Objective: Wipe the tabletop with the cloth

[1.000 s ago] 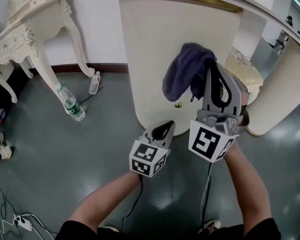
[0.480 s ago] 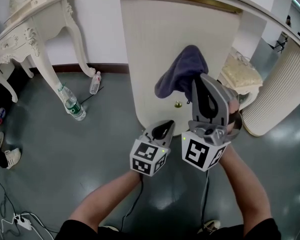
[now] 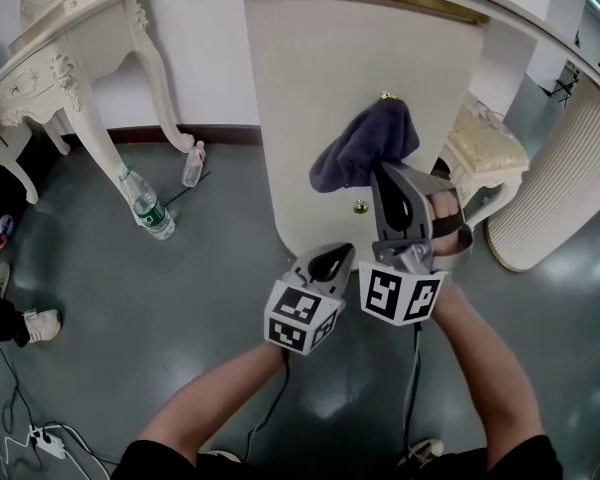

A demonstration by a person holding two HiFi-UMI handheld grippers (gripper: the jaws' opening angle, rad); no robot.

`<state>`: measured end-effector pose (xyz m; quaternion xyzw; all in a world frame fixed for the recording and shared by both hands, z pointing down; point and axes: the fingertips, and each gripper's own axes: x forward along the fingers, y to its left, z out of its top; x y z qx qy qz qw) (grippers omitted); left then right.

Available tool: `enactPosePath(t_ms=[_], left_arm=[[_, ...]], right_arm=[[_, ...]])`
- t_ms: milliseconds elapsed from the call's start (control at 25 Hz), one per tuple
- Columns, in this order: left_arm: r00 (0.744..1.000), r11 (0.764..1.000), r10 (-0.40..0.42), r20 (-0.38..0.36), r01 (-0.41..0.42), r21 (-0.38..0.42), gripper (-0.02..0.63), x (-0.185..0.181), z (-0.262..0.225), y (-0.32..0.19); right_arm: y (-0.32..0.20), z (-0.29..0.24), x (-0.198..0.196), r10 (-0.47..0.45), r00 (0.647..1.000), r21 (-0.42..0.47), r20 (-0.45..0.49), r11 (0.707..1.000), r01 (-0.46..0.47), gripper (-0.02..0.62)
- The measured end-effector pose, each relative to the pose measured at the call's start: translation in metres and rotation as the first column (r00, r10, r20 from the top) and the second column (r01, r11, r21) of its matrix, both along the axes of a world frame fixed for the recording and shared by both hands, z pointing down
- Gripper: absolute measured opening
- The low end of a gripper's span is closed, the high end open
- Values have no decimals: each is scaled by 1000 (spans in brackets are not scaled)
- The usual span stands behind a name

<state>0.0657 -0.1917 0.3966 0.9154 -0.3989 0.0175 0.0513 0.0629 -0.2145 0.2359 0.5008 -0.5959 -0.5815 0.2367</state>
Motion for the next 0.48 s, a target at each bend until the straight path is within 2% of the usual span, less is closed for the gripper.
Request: enactPosePath(t_ms=[120, 200, 320, 480], left_arm=[[1000, 1000, -4, -1, 4, -6, 8, -1, 2, -1], [1000, 1000, -4, -5, 3, -8, 8, 0, 2, -1], [1000, 1000, -1, -5, 1, -8, 8, 0, 3, -2], [1000, 1000, 0, 13, 0, -14, 8, 0, 11, -1]], right_arm=[[-2, 25, -5, -8, 999, -64, -41, 998, 6, 23], [-3, 34, -4, 1, 998, -58, -57, 998, -5, 23], [-8, 26, 2, 23, 1000, -48, -4, 999, -23, 23], [-17, 25, 11, 27, 997, -96, 67, 995, -20, 23]])
